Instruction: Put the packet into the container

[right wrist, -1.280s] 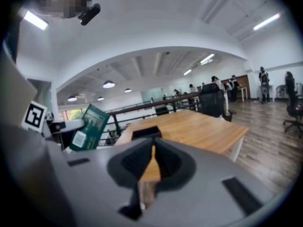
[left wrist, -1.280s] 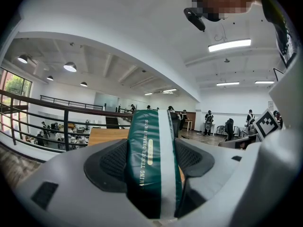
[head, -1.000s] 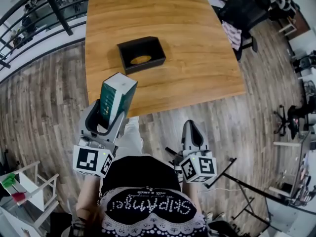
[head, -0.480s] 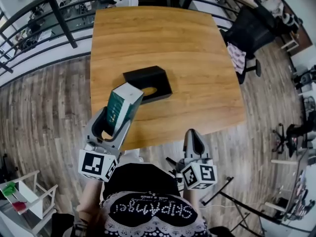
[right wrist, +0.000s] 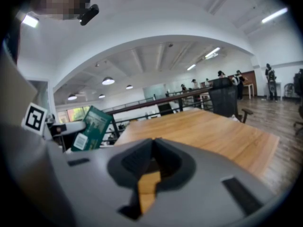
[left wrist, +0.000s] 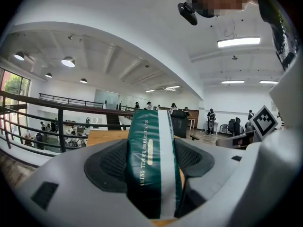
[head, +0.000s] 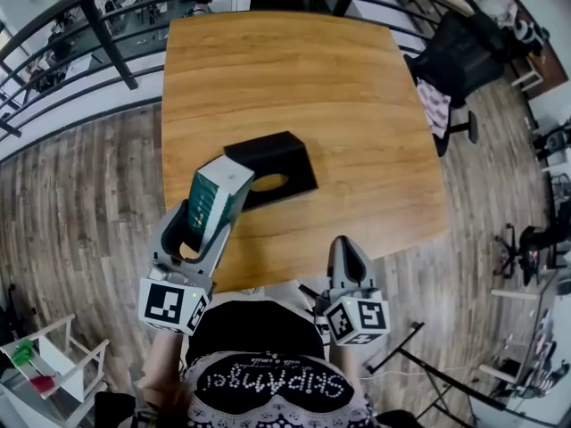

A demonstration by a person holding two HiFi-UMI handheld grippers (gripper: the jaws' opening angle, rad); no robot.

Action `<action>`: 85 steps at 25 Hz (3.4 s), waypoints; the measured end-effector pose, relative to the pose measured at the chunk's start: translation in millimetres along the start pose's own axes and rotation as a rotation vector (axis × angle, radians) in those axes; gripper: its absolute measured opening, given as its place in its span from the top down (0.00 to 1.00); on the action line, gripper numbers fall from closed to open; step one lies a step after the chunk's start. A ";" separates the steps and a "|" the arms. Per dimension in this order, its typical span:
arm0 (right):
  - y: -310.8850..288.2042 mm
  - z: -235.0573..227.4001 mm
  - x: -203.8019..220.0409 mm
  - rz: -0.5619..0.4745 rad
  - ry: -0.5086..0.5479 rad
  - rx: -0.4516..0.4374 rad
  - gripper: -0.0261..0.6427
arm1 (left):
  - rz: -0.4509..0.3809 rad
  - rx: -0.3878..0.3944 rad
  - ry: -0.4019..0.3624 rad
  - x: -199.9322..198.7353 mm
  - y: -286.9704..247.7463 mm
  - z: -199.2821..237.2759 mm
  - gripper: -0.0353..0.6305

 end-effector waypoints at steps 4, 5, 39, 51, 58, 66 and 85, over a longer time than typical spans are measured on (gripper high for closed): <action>-4.0 -1.1 -1.5 0.009 0.005 -0.011 0.90 | 0.006 -0.018 0.010 1.2 1.8 0.6 0.44; -5.6 -1.5 -3.0 0.010 0.007 -0.014 0.90 | 0.006 -0.024 0.013 0.8 2.2 0.6 0.44; -58.7 -22.2 -25.3 0.038 0.029 -0.195 0.90 | -0.013 -0.183 -0.037 -36.2 3.6 6.7 0.44; -58.4 -34.0 -24.8 0.050 0.026 -0.156 0.90 | 0.090 -0.037 -0.121 -41.8 -32.3 20.3 0.44; -48.5 -38.4 -23.0 0.056 0.018 -0.124 0.90 | 0.148 0.078 -0.145 -34.8 -66.0 9.2 0.44; -44.6 -46.3 -18.7 0.061 -0.005 -0.082 0.90 | 0.137 0.147 -0.163 -31.5 -101.0 3.1 0.45; -35.9 -65.1 -4.1 0.093 -0.053 -0.001 0.90 | 0.136 0.239 -0.151 -2.3 -143.4 -11.0 0.45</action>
Point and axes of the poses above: the fingertips, and each gripper's own axes: y backward along the fingers, z to its left, x out of its underside, the point moved 5 cm from there along y, backward along the fingers, and after that the axes turned 6 degrees about x, right-handed, at the moved point
